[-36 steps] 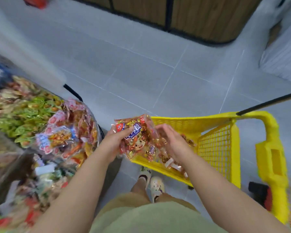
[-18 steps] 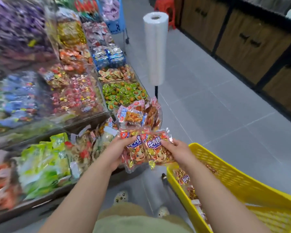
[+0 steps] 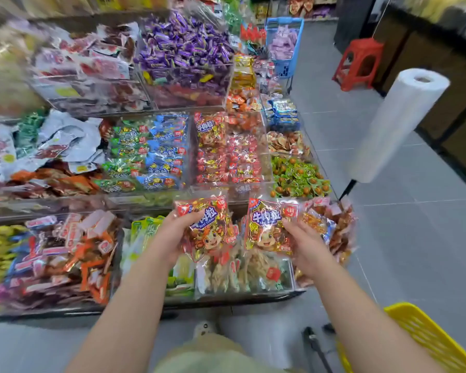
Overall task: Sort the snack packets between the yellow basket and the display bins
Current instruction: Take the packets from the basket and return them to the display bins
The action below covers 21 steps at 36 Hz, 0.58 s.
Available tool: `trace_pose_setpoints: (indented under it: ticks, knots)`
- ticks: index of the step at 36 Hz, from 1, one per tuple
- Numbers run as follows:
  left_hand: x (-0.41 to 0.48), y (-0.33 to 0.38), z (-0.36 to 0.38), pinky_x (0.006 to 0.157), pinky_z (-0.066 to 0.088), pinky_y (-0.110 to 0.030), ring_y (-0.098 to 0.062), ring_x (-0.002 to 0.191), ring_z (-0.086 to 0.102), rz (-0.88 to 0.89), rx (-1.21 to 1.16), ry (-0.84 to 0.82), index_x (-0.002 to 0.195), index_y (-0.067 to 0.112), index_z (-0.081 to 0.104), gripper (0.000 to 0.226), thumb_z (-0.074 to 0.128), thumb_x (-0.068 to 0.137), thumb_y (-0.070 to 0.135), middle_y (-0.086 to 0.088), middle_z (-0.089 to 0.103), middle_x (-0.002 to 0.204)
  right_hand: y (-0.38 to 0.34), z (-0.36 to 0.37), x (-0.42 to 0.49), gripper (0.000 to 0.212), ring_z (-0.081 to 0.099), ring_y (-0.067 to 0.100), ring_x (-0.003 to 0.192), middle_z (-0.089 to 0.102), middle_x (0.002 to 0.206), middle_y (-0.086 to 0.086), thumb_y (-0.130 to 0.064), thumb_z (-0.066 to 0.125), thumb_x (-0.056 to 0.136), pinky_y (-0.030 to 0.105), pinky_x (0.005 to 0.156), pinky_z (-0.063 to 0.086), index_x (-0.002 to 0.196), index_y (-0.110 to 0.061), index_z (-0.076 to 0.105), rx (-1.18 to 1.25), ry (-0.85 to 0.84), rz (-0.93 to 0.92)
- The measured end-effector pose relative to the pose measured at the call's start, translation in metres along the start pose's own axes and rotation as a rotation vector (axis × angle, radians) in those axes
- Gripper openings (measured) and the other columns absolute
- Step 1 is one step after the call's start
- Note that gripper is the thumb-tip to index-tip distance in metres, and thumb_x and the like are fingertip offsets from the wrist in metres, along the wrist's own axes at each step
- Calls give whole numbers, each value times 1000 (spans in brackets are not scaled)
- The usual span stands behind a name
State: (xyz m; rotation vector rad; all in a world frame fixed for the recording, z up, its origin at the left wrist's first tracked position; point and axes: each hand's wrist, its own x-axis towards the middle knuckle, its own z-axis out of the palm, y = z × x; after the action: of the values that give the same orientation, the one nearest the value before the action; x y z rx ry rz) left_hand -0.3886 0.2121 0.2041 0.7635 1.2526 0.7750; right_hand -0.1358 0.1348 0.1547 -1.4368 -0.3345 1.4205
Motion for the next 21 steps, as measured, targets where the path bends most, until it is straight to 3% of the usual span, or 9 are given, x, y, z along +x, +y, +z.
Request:
trace_pose_setpoints:
  ticks: [3,5,11,15,17,19,21]
  knots:
    - [24,23,-30,44,53,-28,-17,56,70,28,-15,-2,96,20,60,16,68,84,12,1,74,72,-5,34,20,49,69,14,81,72,98,1,-25,72,79,30,66,50,123,-19,51,47,20,-5]
    - [44,38,-47,44,54,-30,-18,56,70,37,-23,-4,95,19,60,16,68,84,12,0,74,71,-9,52,36,36,70,15,78,73,97,5,-19,67,85,26,57,52,118,-13,54,100,42,-19]
    - [94,85,-77,46,55,-30,-16,53,68,54,-3,-56,96,18,60,18,70,81,13,0,74,71,-30,90,74,7,71,16,65,73,73,6,0,58,88,22,52,54,95,-3,58,131,34,-92]
    - [114,114,-82,43,50,-22,-10,50,67,76,13,-66,103,17,58,36,76,73,21,2,74,71,-51,103,95,16,70,14,71,71,79,3,5,58,85,23,62,55,97,-7,60,86,49,-174]
    - [123,126,-83,47,50,-24,-10,58,68,108,21,-68,119,16,56,67,80,59,31,-3,74,90,-64,109,108,27,68,20,89,68,101,7,-1,63,83,33,80,54,110,-8,60,35,66,-187]
    - [131,135,-83,53,50,-26,-13,66,67,126,23,-71,133,16,49,88,78,52,35,0,71,94,-81,119,124,47,63,23,104,61,120,7,-5,65,84,38,92,50,128,-7,50,-57,96,-205]
    - [138,142,-81,47,50,-24,-12,59,68,133,-14,-76,124,14,53,69,77,60,28,5,74,76,-97,133,139,57,62,18,105,58,124,-1,-9,65,85,38,96,48,138,-13,43,-171,115,-234]
